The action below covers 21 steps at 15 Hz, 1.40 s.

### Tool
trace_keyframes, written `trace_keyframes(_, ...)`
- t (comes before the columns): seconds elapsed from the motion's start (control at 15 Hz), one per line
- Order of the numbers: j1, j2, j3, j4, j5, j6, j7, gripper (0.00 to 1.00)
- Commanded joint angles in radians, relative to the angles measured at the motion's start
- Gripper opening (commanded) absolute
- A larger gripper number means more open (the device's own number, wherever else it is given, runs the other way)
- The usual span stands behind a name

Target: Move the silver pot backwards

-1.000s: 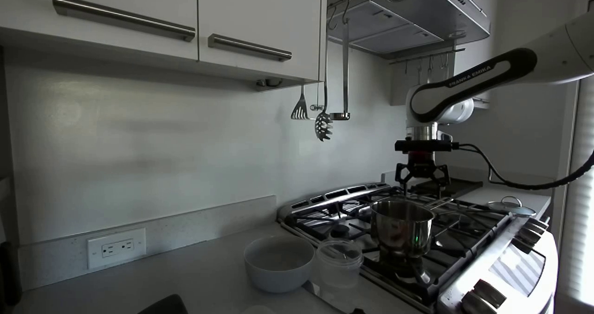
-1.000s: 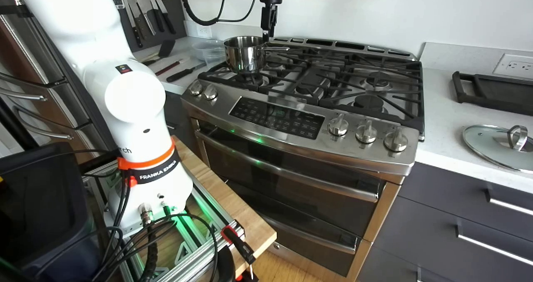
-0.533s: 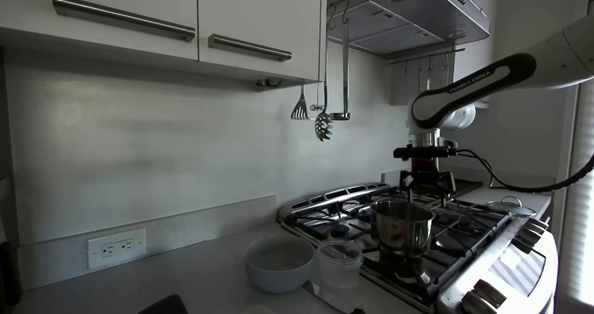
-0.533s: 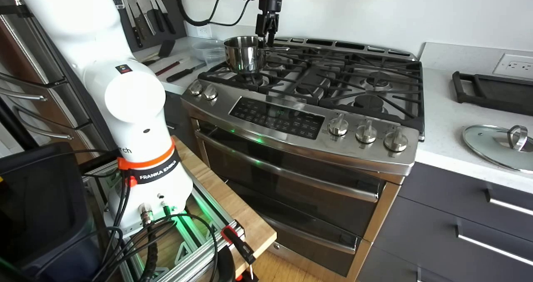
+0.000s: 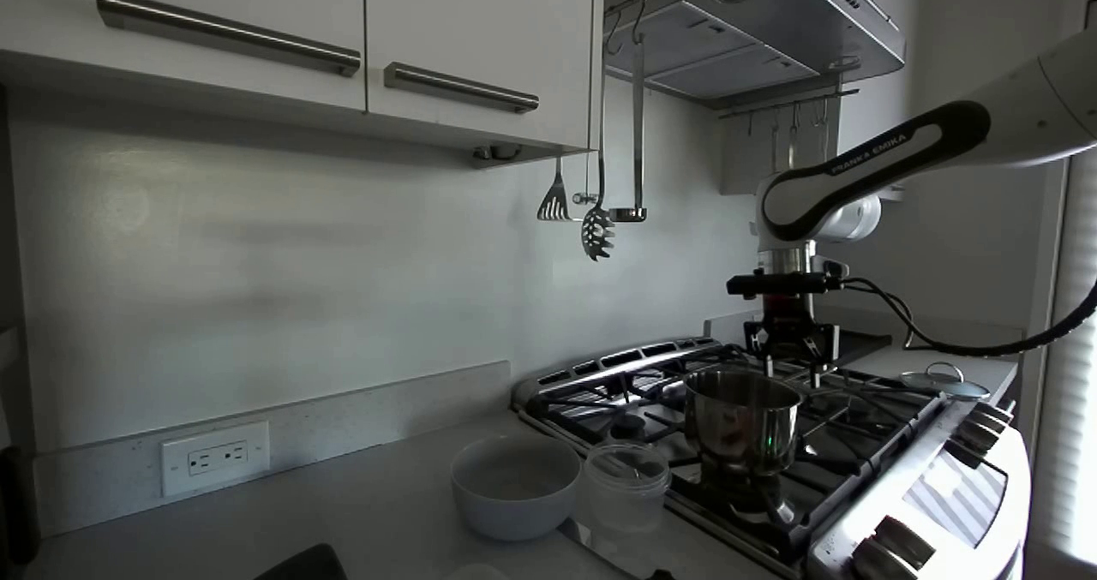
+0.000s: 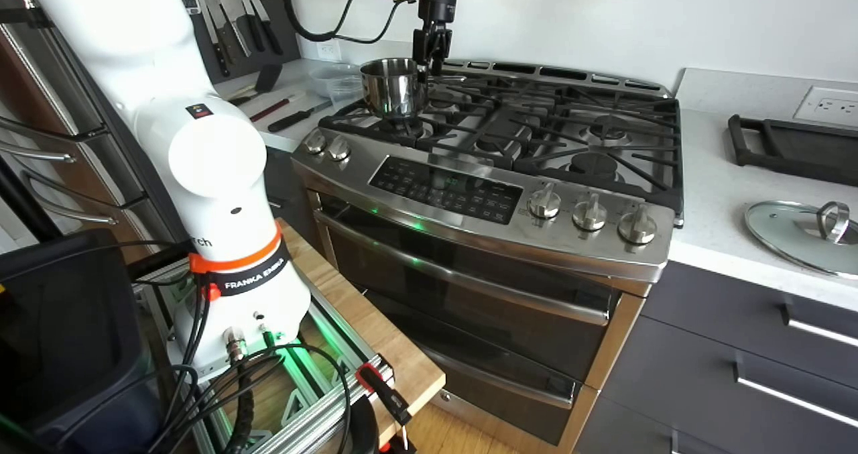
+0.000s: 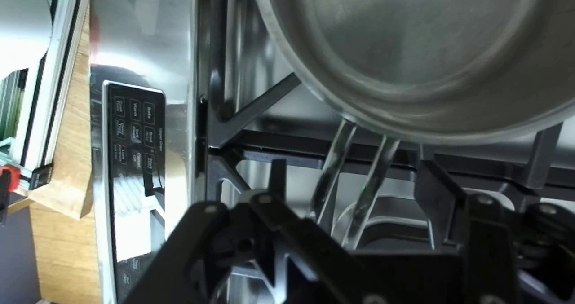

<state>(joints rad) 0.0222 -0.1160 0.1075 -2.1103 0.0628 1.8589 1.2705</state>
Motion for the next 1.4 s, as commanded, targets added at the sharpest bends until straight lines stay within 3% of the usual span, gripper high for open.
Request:
trace_keyframes(0.0,0.004,-0.012,-0.010,-0.030,0.012,0.028,0.023,0.57)
trace_keyframes(0.27,0.004,-0.016,-0.012,-0.032,0.007,0.025,0.032,0.28)
trace_keyframes(0.33,0.004,-0.016,-0.012,-0.032,0.007,0.024,0.036,0.53)
trace_keyframes(0.4,0.004,-0.017,-0.012,-0.033,0.008,0.030,0.045,0.64)
trace_keyframes(0.67,0.003,-0.020,-0.013,-0.034,0.004,0.031,0.061,0.64)
trace_keyframes(0.73,0.003,-0.021,-0.013,-0.034,0.003,0.031,0.064,0.55)
trace_keyframes(0.8,0.003,-0.022,-0.013,-0.034,0.002,0.030,0.068,0.39)
trace_keyframes(1.0,0.002,-0.024,-0.014,-0.035,-0.002,0.033,0.074,0.12)
trace_keyframes(1.07,0.002,-0.026,-0.015,-0.036,0.001,0.037,0.075,0.08)
trace_keyframes(1.33,0.002,-0.029,-0.015,-0.037,-0.002,0.034,0.081,0.08)
